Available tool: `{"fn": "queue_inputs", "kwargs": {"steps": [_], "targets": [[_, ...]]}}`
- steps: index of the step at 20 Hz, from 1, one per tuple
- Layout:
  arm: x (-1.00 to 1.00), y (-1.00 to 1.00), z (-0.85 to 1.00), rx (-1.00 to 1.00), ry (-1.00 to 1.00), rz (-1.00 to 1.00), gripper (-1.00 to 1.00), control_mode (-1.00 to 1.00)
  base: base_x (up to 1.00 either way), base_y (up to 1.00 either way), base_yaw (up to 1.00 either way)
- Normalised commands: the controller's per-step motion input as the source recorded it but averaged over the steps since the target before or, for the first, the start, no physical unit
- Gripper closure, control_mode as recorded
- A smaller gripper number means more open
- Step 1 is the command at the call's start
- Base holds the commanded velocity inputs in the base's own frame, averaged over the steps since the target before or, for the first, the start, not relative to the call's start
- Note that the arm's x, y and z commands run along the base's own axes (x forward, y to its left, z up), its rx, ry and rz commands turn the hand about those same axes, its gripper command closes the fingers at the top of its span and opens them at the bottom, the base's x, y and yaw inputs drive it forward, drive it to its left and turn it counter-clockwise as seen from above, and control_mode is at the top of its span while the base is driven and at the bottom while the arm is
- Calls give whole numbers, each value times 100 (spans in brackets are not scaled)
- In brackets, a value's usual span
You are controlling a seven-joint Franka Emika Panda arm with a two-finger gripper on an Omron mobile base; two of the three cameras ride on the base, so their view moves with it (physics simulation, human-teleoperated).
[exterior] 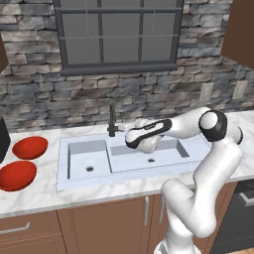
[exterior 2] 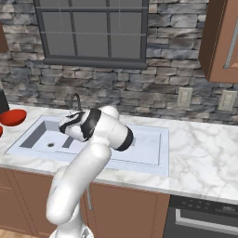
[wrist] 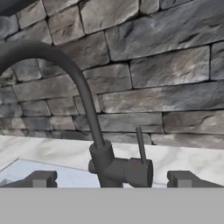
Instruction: Rinse each bowl for a few seconds and place them down in the sink or on the counter.
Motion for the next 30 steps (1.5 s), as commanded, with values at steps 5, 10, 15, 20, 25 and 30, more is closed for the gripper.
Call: {"fn": "queue_inputs", "kwargs": {"steps": [5,10,15,20,25,30], "targets": [[27,-20,-19,0,0,5,-100,-100,0,0,0],[40,-10,-10,0,-2,4,-100,-100,0,0,0],[41,-6,0,1,-5,3,-100,-100,0,0,0],[36,-3,-1,1,-4,2,-100,-100,0,0,0],[34,0,-11,0,-2,1,-100,-100,0,0,0],[34,6,-13,0,-2,1,-100,-100,0,0,0]]}}
